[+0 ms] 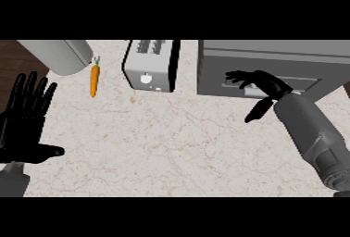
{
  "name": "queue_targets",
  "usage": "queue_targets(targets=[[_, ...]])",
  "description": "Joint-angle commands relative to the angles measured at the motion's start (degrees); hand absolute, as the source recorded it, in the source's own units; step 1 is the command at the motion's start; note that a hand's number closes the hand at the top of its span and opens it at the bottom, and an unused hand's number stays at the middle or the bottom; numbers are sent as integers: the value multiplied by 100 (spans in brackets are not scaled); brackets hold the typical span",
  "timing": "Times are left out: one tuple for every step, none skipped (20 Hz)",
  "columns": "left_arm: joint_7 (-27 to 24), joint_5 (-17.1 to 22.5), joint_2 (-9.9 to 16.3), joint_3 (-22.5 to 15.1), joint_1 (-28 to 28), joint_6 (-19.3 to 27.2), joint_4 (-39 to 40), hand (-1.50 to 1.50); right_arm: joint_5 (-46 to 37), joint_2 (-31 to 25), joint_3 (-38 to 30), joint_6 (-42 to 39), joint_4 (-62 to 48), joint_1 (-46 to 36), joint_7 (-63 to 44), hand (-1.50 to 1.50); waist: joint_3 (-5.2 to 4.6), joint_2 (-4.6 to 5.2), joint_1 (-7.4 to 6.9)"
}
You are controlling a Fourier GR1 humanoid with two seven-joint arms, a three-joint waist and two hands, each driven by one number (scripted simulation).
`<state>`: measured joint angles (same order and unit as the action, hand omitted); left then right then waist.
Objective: Pick up the cup, place it into the drawer and close the drawer
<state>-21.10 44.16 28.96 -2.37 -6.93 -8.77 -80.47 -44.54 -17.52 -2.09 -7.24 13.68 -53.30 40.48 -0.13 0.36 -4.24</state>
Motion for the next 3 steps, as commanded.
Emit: queue_targets(targets=[[155, 43, 57, 57, -270, 5, 27, -150, -50, -241, -153, 420, -327, -435, -727, -150, 35, 199, -101], [-4, -101, 28, 50, -88, 69, -19, -150, 35, -284, -232, 377, -369, -405, -610, -150, 35, 176, -116], [-26, -165, 31, -6, -122, -43, 166, -150, 32, -415, -227, 324, -369, -393, -478, -150, 32, 204, -80]])
